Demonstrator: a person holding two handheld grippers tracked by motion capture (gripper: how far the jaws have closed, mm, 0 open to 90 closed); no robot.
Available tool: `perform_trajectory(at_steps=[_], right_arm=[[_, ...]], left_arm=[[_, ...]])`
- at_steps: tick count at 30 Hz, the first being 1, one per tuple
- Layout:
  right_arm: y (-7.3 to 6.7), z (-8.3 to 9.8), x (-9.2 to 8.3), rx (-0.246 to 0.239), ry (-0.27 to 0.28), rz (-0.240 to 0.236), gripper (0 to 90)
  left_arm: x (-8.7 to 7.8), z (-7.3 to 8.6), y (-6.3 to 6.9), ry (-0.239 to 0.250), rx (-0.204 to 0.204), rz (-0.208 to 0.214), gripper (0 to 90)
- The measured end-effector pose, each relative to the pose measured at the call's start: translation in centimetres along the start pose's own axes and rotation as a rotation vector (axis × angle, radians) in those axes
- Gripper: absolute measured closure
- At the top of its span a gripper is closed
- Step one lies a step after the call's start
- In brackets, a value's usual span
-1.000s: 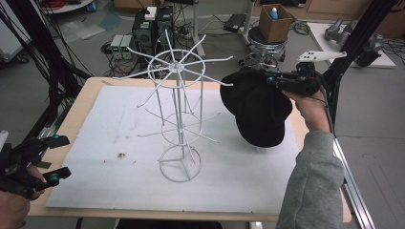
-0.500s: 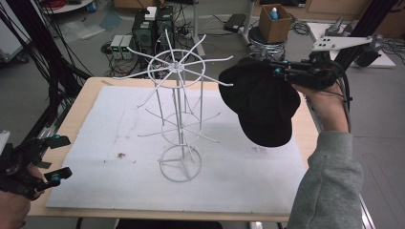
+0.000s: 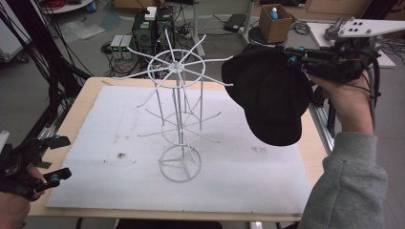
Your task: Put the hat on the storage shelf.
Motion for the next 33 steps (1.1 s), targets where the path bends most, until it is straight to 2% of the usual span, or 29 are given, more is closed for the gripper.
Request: perform_trajectory(at_steps=[3,10,11,16,19,22,29,33], right_arm=[[-0.1,-1.6,-1.2,-0.006,0.038,0.007,81.4],[-0.4,-3.8,-2.7,-0.037,0.058,0.008,81.4],[-0.5,-4.5,-3.2,-0.051,0.066,0.007,81.4],[-0.7,-5.7,-4.1,-0.054,0.084,0.008,81.4],[-0.6,-6.6,-4.9,-0.044,0.102,0.016,81.4],[-0.6,-7.9,-5.8,-0.055,0.125,0.029,81.3],[-0.7,-9.3,-7.1,-0.067,0.141,0.046,81.3],[-1.2,-10.1,-7.6,-0.076,0.165,0.030,81.4]], left_arm=[[0.0,0.0,0.1,-0.001,0.003,-0.003,3.3],[-0.1,-0.1,0.0,0.005,0.001,-0.011,3.3],[-0.1,0.0,0.0,0.003,0.004,-0.012,3.3],[-0.2,-0.1,0.0,0.008,0.004,-0.011,3.3],[-0.4,-0.2,0.1,0.013,0.004,-0.015,3.3],[-0.4,-0.2,0.0,0.014,-0.002,-0.016,3.3],[-0.5,-0.2,0.1,0.015,-0.001,-0.014,3.3],[-0.5,-0.2,0.1,0.017,0.001,-0.012,3.3]])
Point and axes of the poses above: each handheld gripper's, and its own axes: x roughly forward along the jaws, z roughly out of its underside, y roughly to its right, the point moved 10 cm from there along x, roughly forward along the jaws, and after that the axes turned 13 degrees about -x, right-handed, at the moved point
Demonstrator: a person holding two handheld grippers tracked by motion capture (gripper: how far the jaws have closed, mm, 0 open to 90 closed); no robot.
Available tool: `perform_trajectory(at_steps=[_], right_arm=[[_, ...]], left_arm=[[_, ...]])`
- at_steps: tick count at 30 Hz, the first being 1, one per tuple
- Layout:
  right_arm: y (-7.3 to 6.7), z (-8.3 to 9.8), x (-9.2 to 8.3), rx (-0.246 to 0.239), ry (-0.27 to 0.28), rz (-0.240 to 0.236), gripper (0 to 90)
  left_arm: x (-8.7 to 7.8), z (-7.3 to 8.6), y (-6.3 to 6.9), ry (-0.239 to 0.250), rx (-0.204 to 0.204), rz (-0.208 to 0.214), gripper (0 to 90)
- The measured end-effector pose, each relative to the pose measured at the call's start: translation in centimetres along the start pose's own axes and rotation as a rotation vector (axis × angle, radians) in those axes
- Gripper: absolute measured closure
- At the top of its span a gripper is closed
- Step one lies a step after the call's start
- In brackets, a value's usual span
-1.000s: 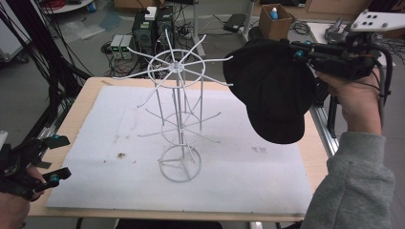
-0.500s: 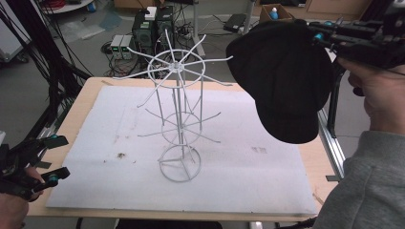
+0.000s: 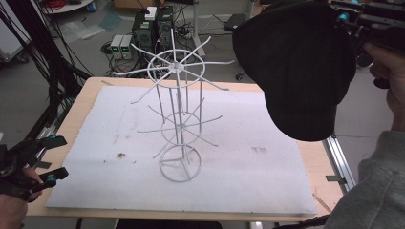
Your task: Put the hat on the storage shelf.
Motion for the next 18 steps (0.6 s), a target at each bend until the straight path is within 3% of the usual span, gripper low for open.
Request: perform_trajectory(at_steps=[6,8,18], right_arm=[[-0.8,-1.3,-0.4,-0.019,0.044,-0.023,81.3],[-1.6,-2.2,-0.5,-0.028,0.080,-0.050,81.3],[-3.7,-3.5,-0.2,-0.054,0.118,-0.111,81.3]], left_arm=[[-0.1,0.0,0.0,0.000,0.000,-0.001,3.3],[-0.1,0.0,0.0,0.001,0.000,-0.001,3.3],[0.0,0.0,0.1,0.000,0.000,0.004,3.3]])
Point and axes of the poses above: each handheld gripper's, and its own axes: x roughly forward along the jaws, z roughly out of its underside, y roughly to its right, the point moved 10 cm from there along x, roughly forward along the jaws, and after that the axes turned 13 degrees about -x, right-handed, at the moved point
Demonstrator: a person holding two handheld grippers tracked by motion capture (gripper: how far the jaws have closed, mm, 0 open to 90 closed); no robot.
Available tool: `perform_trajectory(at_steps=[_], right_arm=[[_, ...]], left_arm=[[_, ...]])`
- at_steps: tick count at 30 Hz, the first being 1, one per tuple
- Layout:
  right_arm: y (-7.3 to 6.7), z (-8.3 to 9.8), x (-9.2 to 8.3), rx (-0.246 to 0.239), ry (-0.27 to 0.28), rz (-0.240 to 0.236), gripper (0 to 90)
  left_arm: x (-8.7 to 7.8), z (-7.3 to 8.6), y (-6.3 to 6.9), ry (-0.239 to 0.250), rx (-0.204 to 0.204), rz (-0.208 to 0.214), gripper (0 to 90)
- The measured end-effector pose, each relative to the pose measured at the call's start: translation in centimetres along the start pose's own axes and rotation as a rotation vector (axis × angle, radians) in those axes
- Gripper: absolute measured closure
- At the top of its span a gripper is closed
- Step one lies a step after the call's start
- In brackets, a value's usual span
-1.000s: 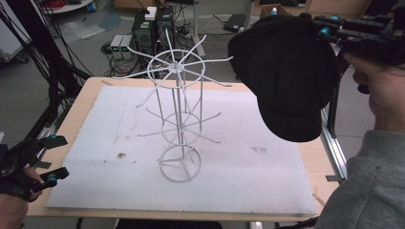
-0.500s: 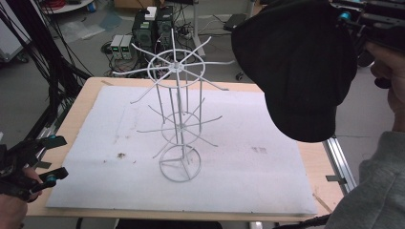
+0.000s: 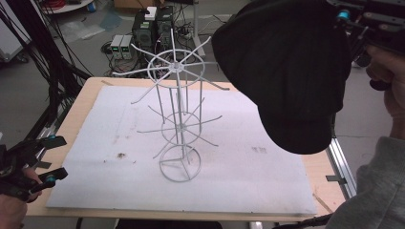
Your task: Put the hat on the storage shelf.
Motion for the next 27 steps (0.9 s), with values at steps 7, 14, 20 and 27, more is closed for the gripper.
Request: perform_trajectory(at_steps=[7,14,20,27], right_arm=[[-1.7,-0.2,1.2,-0.018,0.008,-0.059,81.2],[-2.5,0.0,1.8,-0.018,0.025,-0.096,81.1],[-3.3,0.6,2.0,-0.021,0.012,-0.118,80.9],[-4.4,2.5,2.5,-0.016,-0.013,-0.145,80.6]], left_arm=[[0.0,0.0,-0.1,-0.001,-0.002,-0.001,3.3],[-0.2,0.0,-0.1,0.002,-0.002,-0.003,3.3],[-0.1,0.1,-0.3,0.001,-0.005,-0.007,3.3],[0.0,0.2,-0.4,-0.005,-0.007,-0.010,3.3]])
Point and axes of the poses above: each handheld gripper's, and its own axes: x roughly forward along the jaws, z roughly out of its underside, y roughly to its right, the point moved 10 cm from there along x, roughly forward along the jaws, and after that the axes turned 13 degrees about -x, right-handed, at the moved point
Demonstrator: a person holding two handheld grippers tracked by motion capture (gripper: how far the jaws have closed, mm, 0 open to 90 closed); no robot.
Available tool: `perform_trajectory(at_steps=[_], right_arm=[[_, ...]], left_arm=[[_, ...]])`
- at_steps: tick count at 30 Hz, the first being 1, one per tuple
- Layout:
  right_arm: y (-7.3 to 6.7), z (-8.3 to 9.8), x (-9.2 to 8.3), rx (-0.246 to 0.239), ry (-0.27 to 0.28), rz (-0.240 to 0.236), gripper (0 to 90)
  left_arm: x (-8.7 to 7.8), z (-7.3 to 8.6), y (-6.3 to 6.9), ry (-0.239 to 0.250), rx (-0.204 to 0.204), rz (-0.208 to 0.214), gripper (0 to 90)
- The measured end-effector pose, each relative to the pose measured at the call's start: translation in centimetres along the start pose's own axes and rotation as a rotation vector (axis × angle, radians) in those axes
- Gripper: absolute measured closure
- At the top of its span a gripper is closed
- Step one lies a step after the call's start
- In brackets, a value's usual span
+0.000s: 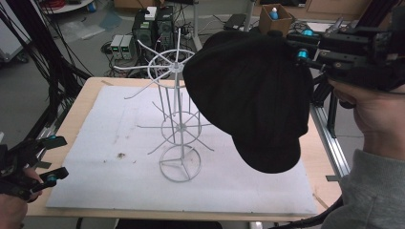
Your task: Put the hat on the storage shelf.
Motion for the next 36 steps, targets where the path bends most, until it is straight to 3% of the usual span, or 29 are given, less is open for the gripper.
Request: perform_trajectory(at_steps=[6,10,23,31,34,36], right_arm=[[-0.4,1.8,0.3,0.004,-0.002,-0.015,80.1],[-0.9,3.7,0.7,0.011,-0.032,-0.062,79.8],[-1.5,7.6,1.6,0.041,-0.088,-0.105,78.2],[-1.7,8.5,1.6,0.047,-0.089,-0.116,74.4],[-1.5,8.3,1.3,0.054,-0.055,-0.110,65.5],[-1.5,8.4,1.3,0.055,-0.063,-0.111,61.4]], left_arm=[[0.0,0.1,-0.1,-0.003,0.002,0.000,3.3],[-0.1,0.0,-0.2,0.000,0.001,-0.005,3.3],[-0.2,0.0,-0.1,-0.002,0.007,-0.010,3.3],[-0.2,-0.1,-0.2,-0.001,0.013,-0.014,3.3],[-0.2,-0.1,-0.2,0.000,0.009,-0.017,3.3],[-0.2,0.0,-0.3,-0.003,0.010,-0.019,3.3]])
Point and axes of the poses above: each handheld gripper's, and its own axes: x roughly forward along the jaws, z roughly out of its underside, y roughly to its right, the point moved 10 cm from there along x, roughly forward along the jaws, and after that the axes turned 13 degrees about -x, right-handed, at the moved point
